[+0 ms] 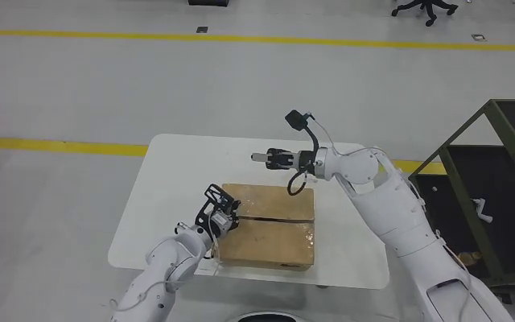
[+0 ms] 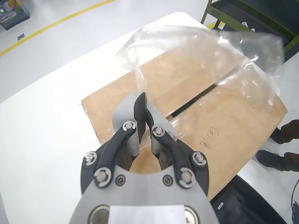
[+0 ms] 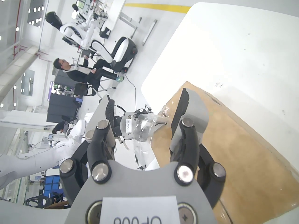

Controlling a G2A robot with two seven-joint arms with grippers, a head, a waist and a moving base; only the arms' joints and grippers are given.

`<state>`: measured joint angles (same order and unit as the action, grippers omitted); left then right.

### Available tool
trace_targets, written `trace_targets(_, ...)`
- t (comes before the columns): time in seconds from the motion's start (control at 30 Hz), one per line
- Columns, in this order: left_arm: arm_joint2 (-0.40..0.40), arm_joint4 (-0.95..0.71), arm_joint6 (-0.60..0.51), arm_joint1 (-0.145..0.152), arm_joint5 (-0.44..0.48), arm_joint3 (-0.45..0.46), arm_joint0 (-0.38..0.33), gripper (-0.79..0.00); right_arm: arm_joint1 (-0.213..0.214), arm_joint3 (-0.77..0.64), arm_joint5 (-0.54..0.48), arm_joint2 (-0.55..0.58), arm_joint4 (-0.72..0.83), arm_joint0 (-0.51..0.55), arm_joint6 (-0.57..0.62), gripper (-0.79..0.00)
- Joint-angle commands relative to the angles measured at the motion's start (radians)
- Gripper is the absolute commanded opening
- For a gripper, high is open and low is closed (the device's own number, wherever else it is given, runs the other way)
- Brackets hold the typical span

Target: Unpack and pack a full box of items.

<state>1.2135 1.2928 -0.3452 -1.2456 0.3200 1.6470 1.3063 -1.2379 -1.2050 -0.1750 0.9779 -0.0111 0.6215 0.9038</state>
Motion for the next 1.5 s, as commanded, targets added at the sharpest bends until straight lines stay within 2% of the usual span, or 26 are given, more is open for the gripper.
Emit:
trace_targets(0.0,0.015,-0.020,-0.005,0.001,-0.012,-0.008,-0.002,-0.785,0.004,0.008,-0.004,0.018,0.008,0.007,-0.001,-0.206)
trace_targets(0.07,0.036,-0.038,-0.009,0.002,-0.027,-0.020,-0.007,-0.785,0.012,0.009,-0.011,0.041,0.011,0.024,0.007,-0.231)
trace_targets(0.13,0.053,-0.051,-0.010,0.003,-0.041,-0.029,-0.009,-0.785,0.018,0.011,-0.020,0.061,0.021,0.043,0.012,-0.203)
trace_targets(0.27,0.102,-0.069,-0.010,0.008,-0.068,-0.050,-0.013,-0.785,0.032,-0.005,-0.045,0.105,0.068,0.106,0.032,-0.228)
trace_targets(0.5,0.187,-0.070,-0.006,0.022,-0.067,-0.052,-0.003,-0.785,0.049,-0.078,-0.125,0.163,0.145,0.217,0.036,-0.366)
trace_targets(0.63,0.237,-0.084,-0.009,0.029,-0.076,-0.038,0.012,-0.785,0.054,-0.095,-0.166,0.177,0.177,0.266,0.041,-0.339)
trace_targets(0.87,0.284,-0.067,-0.012,0.038,-0.082,-0.035,0.052,-0.785,0.057,-0.082,-0.172,0.180,0.235,0.311,0.055,-0.394)
trace_targets(0.93,0.291,-0.049,-0.015,0.041,-0.089,-0.040,0.058,-0.717,0.056,-0.076,-0.176,0.172,0.241,0.311,0.059,-0.397)
trace_targets(1.0,0.296,-0.033,-0.018,0.043,-0.098,-0.043,0.067,-0.394,0.053,-0.067,-0.178,0.161,0.255,0.309,0.063,-0.397)
trace_targets(1.03,0.303,-0.035,-0.021,0.043,-0.107,-0.045,0.070,0.000,0.051,-0.062,-0.180,0.154,0.258,0.308,0.064,-0.400)
trace_targets(1.17,0.325,-0.034,-0.056,0.047,-0.123,-0.046,0.088,0.000,0.045,-0.042,-0.183,0.126,0.273,0.298,0.077,-0.397)
trace_targets(1.47,0.360,-0.012,-0.097,0.060,-0.044,-0.007,0.139,0.000,0.024,0.030,-0.214,0.058,0.330,0.282,0.095,-0.406)
